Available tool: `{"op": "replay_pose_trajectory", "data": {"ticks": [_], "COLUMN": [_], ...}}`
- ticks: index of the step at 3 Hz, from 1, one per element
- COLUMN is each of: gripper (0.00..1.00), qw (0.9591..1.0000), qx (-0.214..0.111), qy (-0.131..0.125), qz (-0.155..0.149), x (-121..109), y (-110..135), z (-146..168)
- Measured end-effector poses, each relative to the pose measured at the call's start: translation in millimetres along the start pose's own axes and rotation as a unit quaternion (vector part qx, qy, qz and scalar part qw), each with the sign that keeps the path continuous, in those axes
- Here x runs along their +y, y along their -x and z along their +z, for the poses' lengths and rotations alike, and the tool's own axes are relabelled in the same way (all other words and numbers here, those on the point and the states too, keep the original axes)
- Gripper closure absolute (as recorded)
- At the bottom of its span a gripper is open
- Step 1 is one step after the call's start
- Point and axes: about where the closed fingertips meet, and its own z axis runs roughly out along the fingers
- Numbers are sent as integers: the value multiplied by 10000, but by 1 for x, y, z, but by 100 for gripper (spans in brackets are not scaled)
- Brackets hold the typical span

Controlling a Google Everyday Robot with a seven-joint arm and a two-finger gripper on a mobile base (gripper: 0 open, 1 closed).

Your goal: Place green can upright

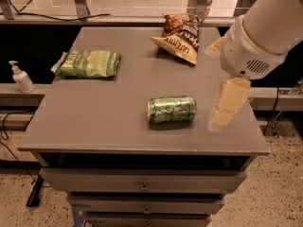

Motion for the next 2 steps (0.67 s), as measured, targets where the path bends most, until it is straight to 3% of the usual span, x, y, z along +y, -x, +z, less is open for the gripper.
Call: {"op": "replay_pose_trajectory", "data": {"ticks": [2], "gripper": [0], "qw": [9991], "qx": [-174], "qy": [-20], "qz": [-384], "x": [-6], "y": [42], "z": [65]}}
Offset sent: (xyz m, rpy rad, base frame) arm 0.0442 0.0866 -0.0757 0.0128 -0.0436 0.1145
